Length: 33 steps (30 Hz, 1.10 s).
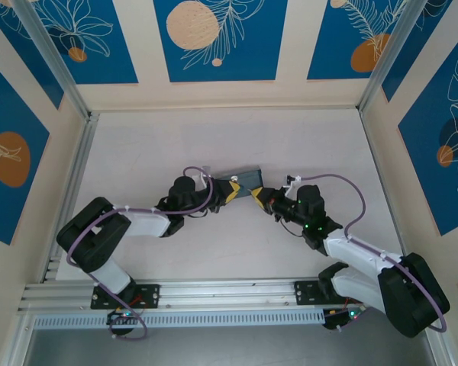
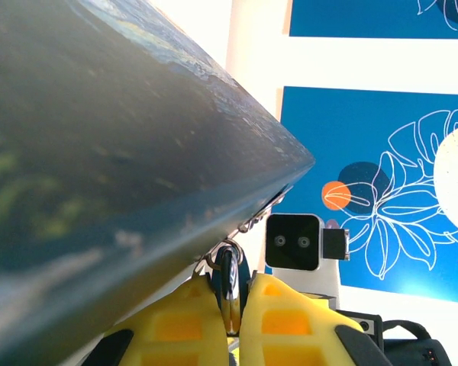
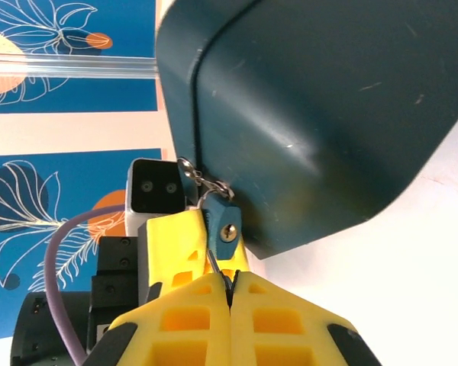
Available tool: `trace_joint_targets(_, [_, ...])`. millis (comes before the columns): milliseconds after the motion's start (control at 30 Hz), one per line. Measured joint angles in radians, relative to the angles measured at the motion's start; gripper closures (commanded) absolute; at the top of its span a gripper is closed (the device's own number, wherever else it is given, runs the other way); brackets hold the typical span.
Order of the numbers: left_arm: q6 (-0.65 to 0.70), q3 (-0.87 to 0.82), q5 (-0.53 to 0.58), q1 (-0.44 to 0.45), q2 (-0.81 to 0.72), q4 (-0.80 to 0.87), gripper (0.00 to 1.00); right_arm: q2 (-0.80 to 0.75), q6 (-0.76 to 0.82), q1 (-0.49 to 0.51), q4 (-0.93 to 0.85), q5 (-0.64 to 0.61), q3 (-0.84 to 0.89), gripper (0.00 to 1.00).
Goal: Unlock a padlock with a key
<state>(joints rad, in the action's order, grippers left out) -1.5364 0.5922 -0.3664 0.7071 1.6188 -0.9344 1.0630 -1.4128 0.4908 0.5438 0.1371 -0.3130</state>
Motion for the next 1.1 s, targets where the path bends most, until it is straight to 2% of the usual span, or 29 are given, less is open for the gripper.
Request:
trace_joint_targets(433, [0.000,0.000,0.000,0.000,0.000,-0.001,1.00,0.098,0.000,0.015,0.017,0.000,-0.018,1.00])
trace_joint_targets(1100, [-0.002,-0.001,0.008,0.000,0.002,-0.003,1.00,0.140,0.004,0.029,0.031,-0.003,-0.067,1.00])
